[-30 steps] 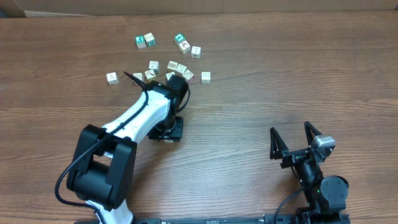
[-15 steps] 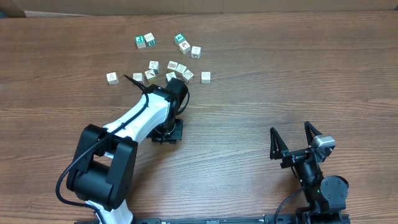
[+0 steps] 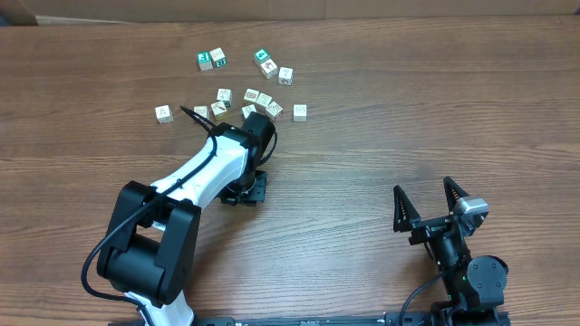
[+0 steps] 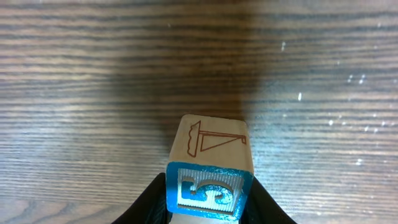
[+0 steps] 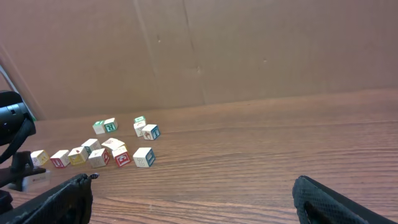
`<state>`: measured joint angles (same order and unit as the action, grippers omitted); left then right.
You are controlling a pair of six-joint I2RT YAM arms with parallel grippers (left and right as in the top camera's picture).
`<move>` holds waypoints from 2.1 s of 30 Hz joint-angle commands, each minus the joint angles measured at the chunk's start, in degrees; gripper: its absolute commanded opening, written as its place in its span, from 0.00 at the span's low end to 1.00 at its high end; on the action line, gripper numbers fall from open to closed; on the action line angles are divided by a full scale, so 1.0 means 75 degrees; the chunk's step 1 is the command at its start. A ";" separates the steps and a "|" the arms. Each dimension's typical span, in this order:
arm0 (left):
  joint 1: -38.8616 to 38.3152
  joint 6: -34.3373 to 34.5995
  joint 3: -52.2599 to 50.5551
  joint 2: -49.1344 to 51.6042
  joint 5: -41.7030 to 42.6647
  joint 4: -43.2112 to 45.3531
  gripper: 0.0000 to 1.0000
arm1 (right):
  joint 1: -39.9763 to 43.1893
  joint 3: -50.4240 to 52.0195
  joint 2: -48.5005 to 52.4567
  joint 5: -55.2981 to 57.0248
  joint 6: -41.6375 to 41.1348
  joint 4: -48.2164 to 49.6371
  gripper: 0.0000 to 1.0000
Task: Form a horizontal line
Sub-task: 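Lower the blue 5 block onto the table and adjust its position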
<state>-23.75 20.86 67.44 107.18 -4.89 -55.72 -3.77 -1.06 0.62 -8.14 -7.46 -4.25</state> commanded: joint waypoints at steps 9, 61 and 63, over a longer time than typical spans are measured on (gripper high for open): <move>0.0064 -0.0271 0.0277 0.0146 -0.0603 0.0111 0.35 | 0.0035 0.0082 -0.0061 -0.0009 -0.0020 0.0032 1.00; 0.0064 -0.0187 0.0274 0.0146 -0.0539 0.0580 0.27 | 0.0035 0.0082 -0.0061 -0.0009 -0.0020 0.0032 1.00; 0.0064 -0.0187 0.0274 0.0146 -0.0539 0.0580 0.30 | 0.0035 0.0082 -0.0061 -0.0009 -0.0020 0.0032 1.00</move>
<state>-23.59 19.35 68.36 107.18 -8.84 -51.40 -3.77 -1.06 0.62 -8.14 -7.49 -4.25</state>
